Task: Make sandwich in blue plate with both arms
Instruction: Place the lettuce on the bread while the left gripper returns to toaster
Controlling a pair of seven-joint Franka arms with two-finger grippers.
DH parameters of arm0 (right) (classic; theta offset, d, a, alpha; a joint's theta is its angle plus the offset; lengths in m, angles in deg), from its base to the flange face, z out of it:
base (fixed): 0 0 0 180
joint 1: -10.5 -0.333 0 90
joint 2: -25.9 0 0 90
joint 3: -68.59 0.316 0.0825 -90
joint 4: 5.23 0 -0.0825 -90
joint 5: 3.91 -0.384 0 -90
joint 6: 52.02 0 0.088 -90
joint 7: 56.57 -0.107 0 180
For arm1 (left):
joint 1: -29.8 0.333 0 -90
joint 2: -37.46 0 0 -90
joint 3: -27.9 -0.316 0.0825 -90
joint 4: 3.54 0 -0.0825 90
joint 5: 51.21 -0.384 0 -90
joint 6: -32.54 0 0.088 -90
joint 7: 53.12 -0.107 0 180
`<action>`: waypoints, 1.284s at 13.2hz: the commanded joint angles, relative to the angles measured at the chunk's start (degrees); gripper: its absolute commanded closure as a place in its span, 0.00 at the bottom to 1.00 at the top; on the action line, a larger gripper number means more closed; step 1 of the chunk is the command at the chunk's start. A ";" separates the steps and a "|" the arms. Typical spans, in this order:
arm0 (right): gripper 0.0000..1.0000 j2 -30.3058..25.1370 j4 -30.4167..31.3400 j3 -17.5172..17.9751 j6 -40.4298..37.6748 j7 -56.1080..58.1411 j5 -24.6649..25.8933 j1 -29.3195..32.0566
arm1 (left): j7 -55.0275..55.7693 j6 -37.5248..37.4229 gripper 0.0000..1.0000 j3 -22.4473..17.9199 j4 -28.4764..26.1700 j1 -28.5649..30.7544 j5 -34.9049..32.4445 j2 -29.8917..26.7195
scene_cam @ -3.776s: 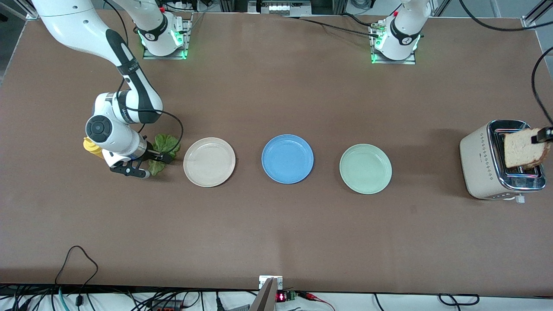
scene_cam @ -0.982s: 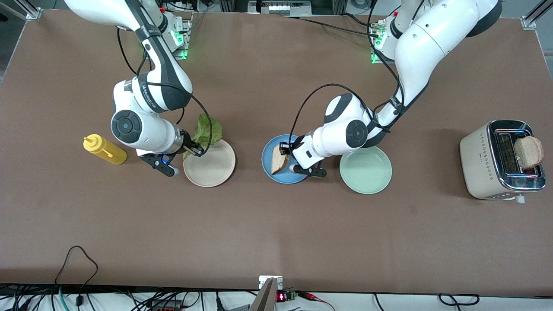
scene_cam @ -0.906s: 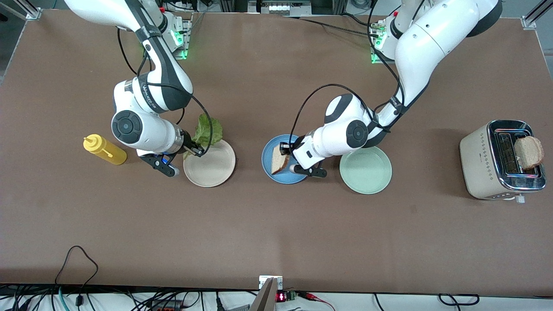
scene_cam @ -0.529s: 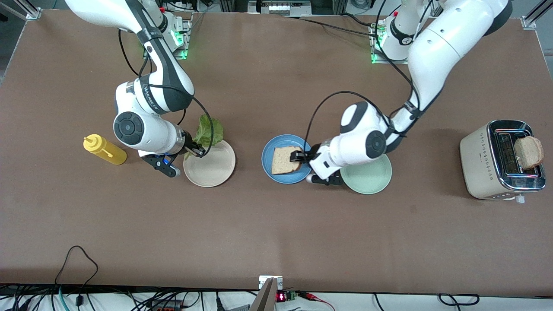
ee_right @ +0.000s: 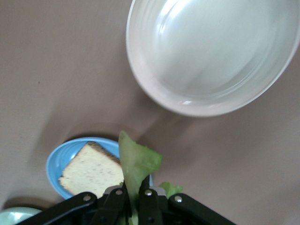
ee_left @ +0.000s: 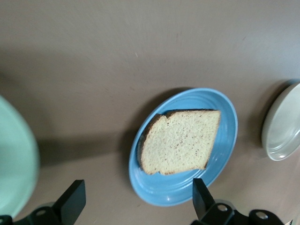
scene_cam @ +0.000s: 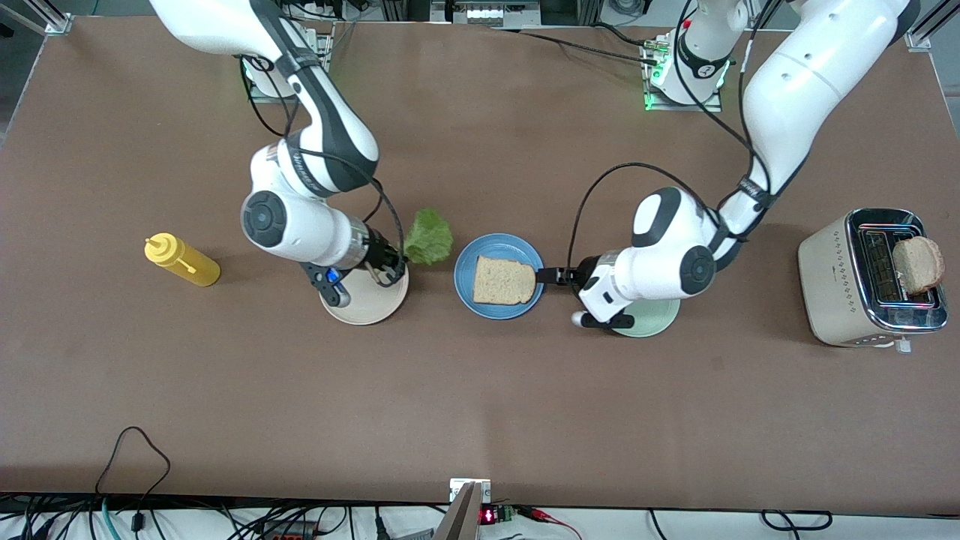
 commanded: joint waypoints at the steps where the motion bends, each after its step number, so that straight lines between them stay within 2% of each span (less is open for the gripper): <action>1: 1.00 6.73 -8.15 -0.38 2.12 -8.74 -1.29 -2.84 | -1.45 -8.79 0.00 -0.04 -1.10 5.98 -2.26 -13.01; 3: 1.00 9.46 -9.40 -0.29 7.56 -13.41 -1.55 -4.94 | -5.04 -14.24 0.00 -0.04 1.88 11.15 -9.81 -16.28; 5: 1.00 12.18 -10.89 -0.29 13.19 -17.72 -2.16 -6.53 | -10.74 -17.76 0.00 -0.13 5.83 16.17 -13.96 -16.82; 7: 1.00 15.17 -13.78 -0.03 15.32 -19.23 -6.11 -8.02 | -15.68 -23.81 0.00 -0.30 11.19 20.83 -18.34 -16.73; 8: 0.99 16.40 -14.14 -0.11 16.02 -19.67 -6.21 -9.25 | -15.87 -28.11 0.00 -0.13 13.91 22.42 -22.20 -16.82; 10: 0.99 18.17 -14.15 -0.12 18.82 -19.67 -6.21 -11.10 | -15.17 -35.50 0.00 0.48 19.10 23.57 -23.55 -16.82; 12: 0.95 18.87 -14.15 -0.12 19.72 -19.58 -6.04 -11.55 | -14.99 -39.04 0.00 0.66 22.36 23.49 -23.21 -16.99; 13: 0.86 18.88 -14.06 -0.12 19.72 -19.50 -5.86 -11.55 | -15.08 -39.31 0.00 0.75 22.64 23.49 -22.85 -17.34; 14: 0.66 18.88 -13.97 -0.12 19.80 -19.15 -5.43 -11.63 | -15.25 -39.31 0.00 0.66 22.64 23.49 -22.50 -18.39; 15: 0.62 18.88 -13.97 -0.12 19.81 -19.06 -4.99 -12.07 | -15.17 -39.23 0.00 0.66 22.64 23.31 -22.50 -18.75; 16: 0.37 18.88 -13.97 -0.38 19.72 -18.62 -4.46 -12.07 | -14.91 -39.23 0.00 1.01 22.64 23.05 -22.59 -18.84; 17: 0.23 18.53 -13.97 -0.55 19.54 -18.44 -3.93 -11.73 | -14.56 -39.14 0.00 1.36 22.64 23.05 -22.59 -18.84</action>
